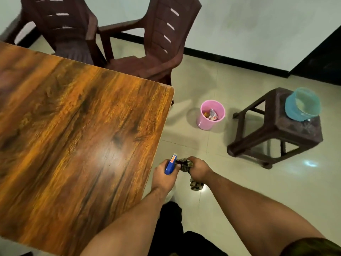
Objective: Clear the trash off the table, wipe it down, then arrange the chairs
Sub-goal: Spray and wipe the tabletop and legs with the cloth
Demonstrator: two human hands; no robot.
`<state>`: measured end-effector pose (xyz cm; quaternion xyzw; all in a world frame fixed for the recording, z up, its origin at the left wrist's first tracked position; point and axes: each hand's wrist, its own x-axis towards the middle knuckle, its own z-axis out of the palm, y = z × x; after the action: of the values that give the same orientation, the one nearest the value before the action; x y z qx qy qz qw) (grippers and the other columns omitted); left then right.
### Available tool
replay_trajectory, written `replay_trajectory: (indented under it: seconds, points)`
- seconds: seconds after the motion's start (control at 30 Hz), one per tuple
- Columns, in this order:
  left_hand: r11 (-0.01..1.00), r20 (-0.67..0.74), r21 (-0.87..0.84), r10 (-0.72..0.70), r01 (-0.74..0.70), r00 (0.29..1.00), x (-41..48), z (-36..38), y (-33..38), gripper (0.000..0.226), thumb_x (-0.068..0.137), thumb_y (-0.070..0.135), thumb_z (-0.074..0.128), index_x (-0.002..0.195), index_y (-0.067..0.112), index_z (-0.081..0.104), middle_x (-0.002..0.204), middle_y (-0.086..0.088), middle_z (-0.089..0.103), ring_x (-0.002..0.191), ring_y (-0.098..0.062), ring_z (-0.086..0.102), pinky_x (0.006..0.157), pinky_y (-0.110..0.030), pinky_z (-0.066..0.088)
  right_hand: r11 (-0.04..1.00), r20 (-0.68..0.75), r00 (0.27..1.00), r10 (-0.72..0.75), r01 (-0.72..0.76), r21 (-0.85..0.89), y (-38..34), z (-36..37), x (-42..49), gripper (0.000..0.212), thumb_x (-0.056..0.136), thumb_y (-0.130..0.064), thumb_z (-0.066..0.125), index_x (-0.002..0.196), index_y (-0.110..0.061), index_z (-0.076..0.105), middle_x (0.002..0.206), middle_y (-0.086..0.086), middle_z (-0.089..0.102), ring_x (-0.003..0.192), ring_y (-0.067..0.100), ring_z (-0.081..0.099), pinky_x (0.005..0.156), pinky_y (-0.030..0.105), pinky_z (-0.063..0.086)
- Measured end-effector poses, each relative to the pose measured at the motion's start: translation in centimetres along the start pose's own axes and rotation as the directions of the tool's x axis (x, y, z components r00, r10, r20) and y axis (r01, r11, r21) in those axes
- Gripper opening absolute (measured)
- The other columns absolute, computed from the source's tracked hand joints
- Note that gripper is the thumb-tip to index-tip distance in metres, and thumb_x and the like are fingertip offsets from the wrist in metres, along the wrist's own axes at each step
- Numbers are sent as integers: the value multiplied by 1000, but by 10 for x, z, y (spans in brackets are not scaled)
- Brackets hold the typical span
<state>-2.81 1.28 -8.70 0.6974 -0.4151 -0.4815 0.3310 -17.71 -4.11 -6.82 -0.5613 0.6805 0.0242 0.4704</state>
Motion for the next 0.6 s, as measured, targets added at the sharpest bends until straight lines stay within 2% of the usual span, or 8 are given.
replay_trajectory:
  seconds: [0.1, 0.23, 0.33, 0.4, 0.47, 0.53, 0.6]
  points:
    - [999, -11, -20, -32, 32, 999, 18, 8, 7, 13, 90, 26, 74, 85, 32, 63, 76, 11, 67, 69, -7, 61, 61, -12, 42, 999, 35, 999, -33, 34, -40, -5, -11, 21, 32, 91, -11, 44, 115, -21, 62, 93, 3, 67, 73, 22, 66, 63, 27, 53]
    - [996, -28, -18, -89, 89, 996, 38, 17, 10, 12, 89, 30, 73, 100, 31, 68, 87, 10, 72, 82, -10, 67, 71, -21, 49, 989, 95, 992, -88, 98, -112, -16, -26, 48, 30, 91, -12, 48, 115, -21, 63, 99, 4, 68, 79, 21, 63, 65, 24, 47]
    - [993, -60, 8, -116, 116, 991, 51, 24, 12, 18, 89, 33, 73, 107, 29, 69, 87, 11, 70, 78, -8, 64, 64, -19, 43, 978, 141, 984, -113, 135, -158, -23, -35, 70, 22, 93, -16, 55, 113, -21, 63, 104, 6, 70, 79, 20, 62, 63, 24, 46]
    - [988, -90, 9, -154, 156, 984, 60, 31, 12, 16, 89, 35, 73, 104, 31, 67, 85, 11, 67, 74, -6, 60, 60, -19, 38, 962, 178, 973, -146, 181, -205, -24, -41, 91, 20, 92, -17, 62, 110, -22, 64, 108, 5, 71, 86, 20, 62, 70, 26, 47]
    - [981, -119, -16, -195, 195, 974, 68, 37, 12, 11, 90, 35, 72, 97, 35, 64, 84, 12, 66, 73, -7, 59, 60, -22, 39, 948, 208, 963, -170, 218, -233, -25, -46, 109, 22, 91, -16, 64, 111, -23, 64, 109, 5, 71, 91, 22, 65, 71, 25, 48]
    - [965, -173, -76, -261, 251, 950, 79, 46, 6, 12, 89, 37, 73, 89, 35, 61, 80, 10, 66, 71, -11, 58, 62, -29, 44, 934, 267, 947, -178, 248, -257, -28, -52, 130, 27, 91, -11, 58, 116, -22, 64, 110, 6, 70, 88, 22, 64, 65, 23, 48]
    - [945, -232, -138, -322, 296, 918, 93, 58, 1, 15, 88, 38, 73, 85, 32, 60, 75, 6, 63, 67, -17, 55, 63, -33, 44, 913, 331, 924, -191, 291, -287, -29, -55, 156, 36, 89, -7, 51, 120, -20, 63, 112, 8, 69, 89, 22, 63, 71, 27, 51]
